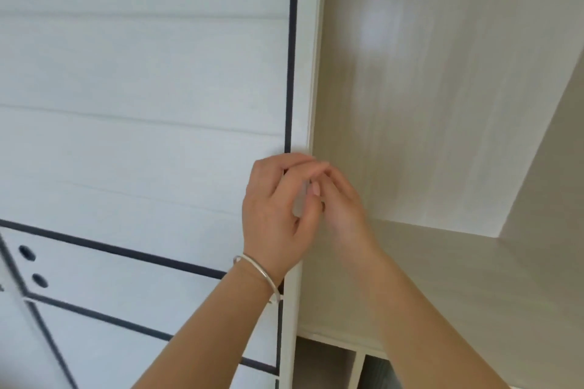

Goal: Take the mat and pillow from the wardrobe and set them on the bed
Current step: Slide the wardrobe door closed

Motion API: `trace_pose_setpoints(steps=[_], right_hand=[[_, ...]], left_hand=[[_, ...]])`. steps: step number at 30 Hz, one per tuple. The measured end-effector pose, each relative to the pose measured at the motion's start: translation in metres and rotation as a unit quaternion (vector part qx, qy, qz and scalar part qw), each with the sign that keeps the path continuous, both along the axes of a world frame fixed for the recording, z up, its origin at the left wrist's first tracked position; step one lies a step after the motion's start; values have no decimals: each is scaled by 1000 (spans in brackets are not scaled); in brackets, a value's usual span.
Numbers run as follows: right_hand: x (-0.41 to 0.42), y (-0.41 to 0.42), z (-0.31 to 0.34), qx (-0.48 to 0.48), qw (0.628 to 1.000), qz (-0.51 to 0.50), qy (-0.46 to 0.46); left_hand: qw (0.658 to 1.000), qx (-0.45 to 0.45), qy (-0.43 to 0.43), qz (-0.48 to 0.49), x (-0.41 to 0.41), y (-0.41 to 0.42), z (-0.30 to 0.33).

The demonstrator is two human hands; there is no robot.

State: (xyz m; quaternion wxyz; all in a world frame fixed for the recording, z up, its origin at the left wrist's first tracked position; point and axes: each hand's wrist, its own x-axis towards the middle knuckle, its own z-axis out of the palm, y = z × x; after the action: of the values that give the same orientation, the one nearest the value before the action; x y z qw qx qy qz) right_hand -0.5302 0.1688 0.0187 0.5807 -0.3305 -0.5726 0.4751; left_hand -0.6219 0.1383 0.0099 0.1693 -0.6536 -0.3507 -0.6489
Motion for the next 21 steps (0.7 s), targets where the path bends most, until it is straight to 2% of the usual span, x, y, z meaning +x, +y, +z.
trace_pose_setpoints(steps=[6,9,12,17,21], right_hand=[[-20,2,3,23,990,-80,-114],[-20,2,5,33,985,-107,-133],[-12,0,3,49,980,-121,-153],[10,-7,1,73,978,-127,-145],[32,-13,-2,63,987,-123,-87]], left_hand=[[996,-42,42,68,-20,10,-12],[991,-76,71,80,-22,17,-17],[989,-68,107,73,-19,22,-20],[984,-33,163,60,-8,30,-18],[985,-43,163,45,17,29,-19]])
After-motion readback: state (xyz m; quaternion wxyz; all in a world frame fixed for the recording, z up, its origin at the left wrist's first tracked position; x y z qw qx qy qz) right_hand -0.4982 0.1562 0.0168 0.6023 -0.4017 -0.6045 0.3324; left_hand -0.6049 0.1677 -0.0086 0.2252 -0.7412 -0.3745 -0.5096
